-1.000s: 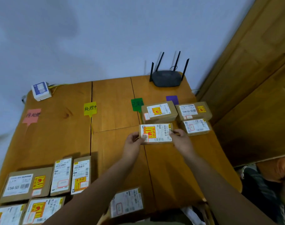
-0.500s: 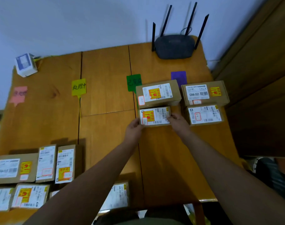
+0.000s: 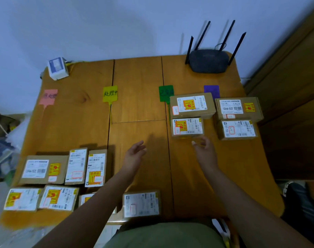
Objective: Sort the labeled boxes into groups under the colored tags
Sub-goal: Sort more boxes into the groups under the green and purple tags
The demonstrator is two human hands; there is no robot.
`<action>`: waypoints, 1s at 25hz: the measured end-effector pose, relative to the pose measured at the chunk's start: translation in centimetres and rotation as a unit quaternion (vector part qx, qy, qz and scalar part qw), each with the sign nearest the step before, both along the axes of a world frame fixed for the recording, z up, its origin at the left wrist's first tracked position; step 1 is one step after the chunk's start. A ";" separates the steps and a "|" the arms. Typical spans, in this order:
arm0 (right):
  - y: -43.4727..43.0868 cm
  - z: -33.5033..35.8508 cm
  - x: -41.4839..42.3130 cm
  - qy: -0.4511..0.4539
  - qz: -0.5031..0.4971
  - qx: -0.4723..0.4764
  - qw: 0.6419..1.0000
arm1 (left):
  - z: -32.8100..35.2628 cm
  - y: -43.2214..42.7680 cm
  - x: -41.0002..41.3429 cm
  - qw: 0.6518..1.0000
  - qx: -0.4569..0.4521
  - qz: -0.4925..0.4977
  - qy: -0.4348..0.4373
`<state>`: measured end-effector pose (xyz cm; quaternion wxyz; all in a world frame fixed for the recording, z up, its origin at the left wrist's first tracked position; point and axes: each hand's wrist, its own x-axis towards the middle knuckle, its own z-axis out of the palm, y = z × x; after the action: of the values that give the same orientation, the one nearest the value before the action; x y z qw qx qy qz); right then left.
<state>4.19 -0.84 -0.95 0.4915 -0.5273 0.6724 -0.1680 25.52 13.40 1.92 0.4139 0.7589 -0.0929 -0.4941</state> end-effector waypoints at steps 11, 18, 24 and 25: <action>15.9 0.0 6.5 0.068 0.132 0.119 0.982 | -0.5 14.7 2.4 0.998 0.023 -0.046 0.045; 22.6 -2.5 4.1 0.058 0.065 0.203 0.975 | -0.9 17.4 0.4 0.992 0.065 -0.087 0.058; 22.3 -0.9 3.6 0.001 0.041 0.137 0.990 | 0.4 16.4 -1.8 0.997 0.059 -0.032 0.024; 21.2 0.2 3.9 -0.007 0.050 0.102 0.993 | 1.1 16.2 -1.8 0.998 0.054 0.003 0.037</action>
<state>8.05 20.34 -0.75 0.5555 -0.5061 0.6553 -0.0775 23.73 29.56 3.00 0.3768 0.7614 -0.0487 -0.5253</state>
